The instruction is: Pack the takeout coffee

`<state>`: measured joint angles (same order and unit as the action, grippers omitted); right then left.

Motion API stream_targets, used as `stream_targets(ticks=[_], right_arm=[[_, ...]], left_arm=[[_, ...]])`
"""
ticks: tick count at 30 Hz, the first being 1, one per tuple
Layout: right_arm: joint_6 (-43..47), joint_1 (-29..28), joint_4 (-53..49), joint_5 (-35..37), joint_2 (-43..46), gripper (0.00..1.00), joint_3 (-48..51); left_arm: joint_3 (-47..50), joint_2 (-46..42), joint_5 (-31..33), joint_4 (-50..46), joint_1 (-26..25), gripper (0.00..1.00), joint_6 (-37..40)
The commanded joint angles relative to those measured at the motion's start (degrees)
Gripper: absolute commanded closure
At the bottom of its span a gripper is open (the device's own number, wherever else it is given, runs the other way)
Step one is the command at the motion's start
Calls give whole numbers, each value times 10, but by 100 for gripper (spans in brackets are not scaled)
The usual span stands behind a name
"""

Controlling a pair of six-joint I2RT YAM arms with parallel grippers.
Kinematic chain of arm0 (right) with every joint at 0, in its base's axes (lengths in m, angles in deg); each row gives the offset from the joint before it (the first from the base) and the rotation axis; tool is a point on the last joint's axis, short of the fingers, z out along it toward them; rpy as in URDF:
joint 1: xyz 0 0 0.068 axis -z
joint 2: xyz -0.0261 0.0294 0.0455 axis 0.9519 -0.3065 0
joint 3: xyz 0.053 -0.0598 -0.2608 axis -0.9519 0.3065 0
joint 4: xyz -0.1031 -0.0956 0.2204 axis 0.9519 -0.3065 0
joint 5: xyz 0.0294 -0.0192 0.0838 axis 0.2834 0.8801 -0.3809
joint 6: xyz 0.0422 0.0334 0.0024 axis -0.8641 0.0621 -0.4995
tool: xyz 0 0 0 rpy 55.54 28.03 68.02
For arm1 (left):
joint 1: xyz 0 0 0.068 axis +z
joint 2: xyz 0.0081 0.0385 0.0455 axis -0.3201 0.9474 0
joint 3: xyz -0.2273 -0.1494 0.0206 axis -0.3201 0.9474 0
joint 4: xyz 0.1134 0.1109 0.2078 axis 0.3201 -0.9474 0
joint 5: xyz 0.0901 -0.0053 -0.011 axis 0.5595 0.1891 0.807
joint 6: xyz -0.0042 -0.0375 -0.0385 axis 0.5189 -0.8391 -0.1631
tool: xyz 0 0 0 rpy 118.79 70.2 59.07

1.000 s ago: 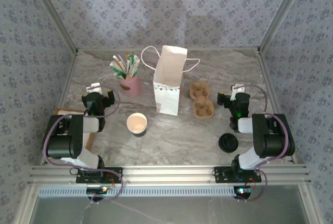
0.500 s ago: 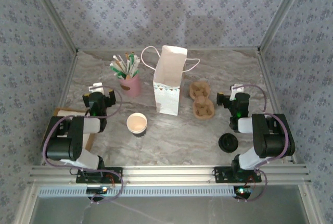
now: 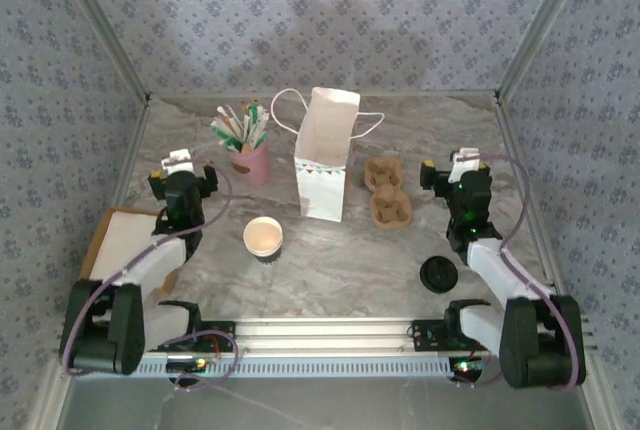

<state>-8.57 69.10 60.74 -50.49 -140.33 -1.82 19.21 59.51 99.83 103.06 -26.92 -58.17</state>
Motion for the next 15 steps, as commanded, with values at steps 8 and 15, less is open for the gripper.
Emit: stream_targets(ticks=[8,15], right_arm=[[-201,-7,-435,-124,163,0,-181],[-273,2,-567,-316,181,0,-221]], left_arm=[[-141,-231,-166,-399,-9,1,-247],[-187,-362,-304,-592,-9,0,-307]])
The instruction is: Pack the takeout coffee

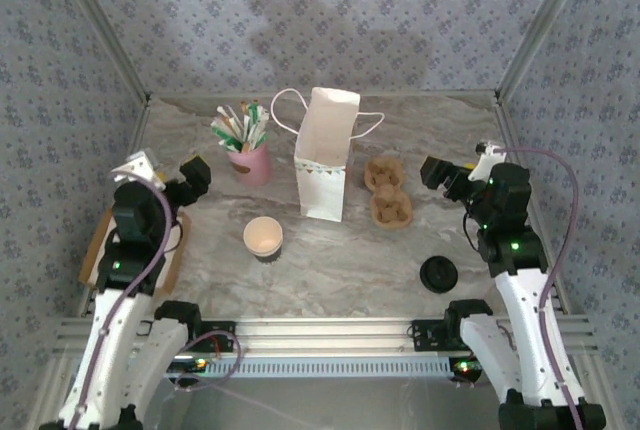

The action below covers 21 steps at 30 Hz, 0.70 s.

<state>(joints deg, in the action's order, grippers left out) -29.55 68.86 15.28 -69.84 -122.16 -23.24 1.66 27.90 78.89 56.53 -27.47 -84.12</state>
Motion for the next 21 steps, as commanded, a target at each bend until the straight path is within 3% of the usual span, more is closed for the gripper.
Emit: stream_targets(ticks=[1,4,7,11,14,18,21], right_arm=[[-77,9,-110,-143,0,0,-1],[-106,42,-57,-278,-2,0,37],[-128,41,0,-322,-4,0,66],[-93,-7,-44,-284,-21,12,54],[-83,-61,-59,-245,-29,17,50],[-63,-167,-100,-148,-49,22,29],[-57,-257,-117,-72,-72,26,5]], left_arm=[[-5,-63,-106,-132,-3,1,-53],[6,-102,-127,-168,-3,1,-63],[12,-129,-109,-222,-4,1,-98],[28,-154,-103,-270,-3,1,-145],[52,-151,-143,-268,-3,0,-164],[74,-130,-195,-282,-3,1,-180],[90,-122,-224,-300,-2,8,-184]])
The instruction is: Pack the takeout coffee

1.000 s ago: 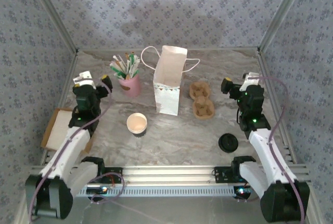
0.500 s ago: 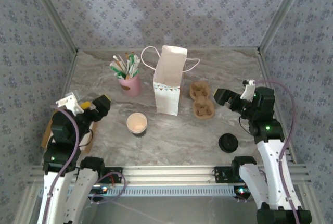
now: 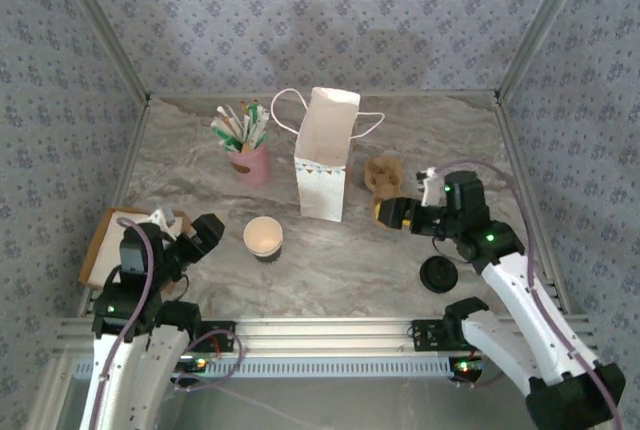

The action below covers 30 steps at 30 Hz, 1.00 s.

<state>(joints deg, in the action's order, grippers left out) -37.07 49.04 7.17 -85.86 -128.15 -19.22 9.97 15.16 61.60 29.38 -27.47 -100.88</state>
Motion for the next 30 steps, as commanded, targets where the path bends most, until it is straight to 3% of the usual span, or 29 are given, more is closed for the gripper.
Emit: stream_targets(ticks=[1,8,12,19,30], right_arm=[[19,-92,-36,113,-24,27,-46],[31,-296,-98,275,-163,36,-166],[40,-363,-130,327,-258,38,-244],[58,-396,-192,340,-418,44,-409],[83,-398,-254,300,-590,55,-571]], left_arm=[[16,6,-65,-28,-1,12,-17],[70,48,-179,-19,6,39,-8],[88,39,-202,-26,15,45,2],[124,43,-249,15,30,55,-1],[155,62,-300,56,55,52,10]])
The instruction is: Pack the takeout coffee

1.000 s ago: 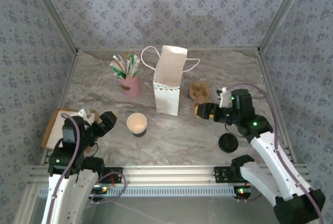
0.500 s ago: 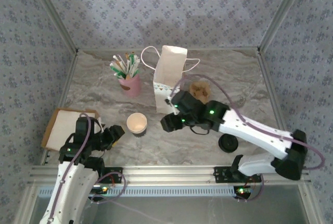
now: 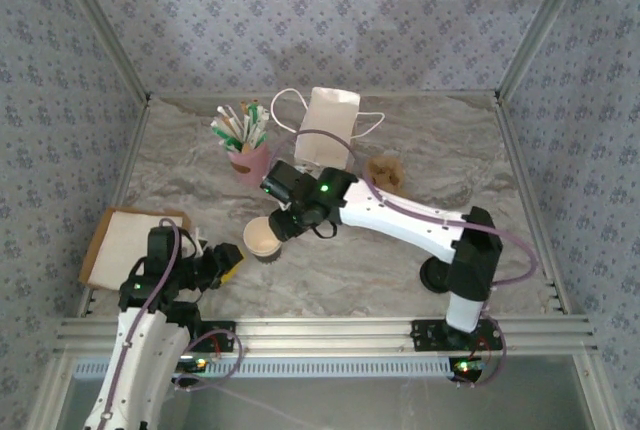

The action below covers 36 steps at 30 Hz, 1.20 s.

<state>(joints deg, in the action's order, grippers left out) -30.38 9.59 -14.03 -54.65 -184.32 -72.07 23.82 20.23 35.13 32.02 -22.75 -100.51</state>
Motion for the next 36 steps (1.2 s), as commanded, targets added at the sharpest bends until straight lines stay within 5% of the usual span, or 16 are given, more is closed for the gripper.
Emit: stream_targets(ticks=[1,14,29,36], right_arm=[[19,-3,-46,-14,-41,57,-57],[32,7,-75,-25,-133,65,-148],[35,14,-92,-5,-149,62,-168],[34,17,-88,-19,-161,72,-168]], left_arm=[[20,15,-41,37,9,52,4],[30,29,-54,57,19,51,14],[34,45,-57,67,21,51,17],[32,58,-58,91,21,50,17]])
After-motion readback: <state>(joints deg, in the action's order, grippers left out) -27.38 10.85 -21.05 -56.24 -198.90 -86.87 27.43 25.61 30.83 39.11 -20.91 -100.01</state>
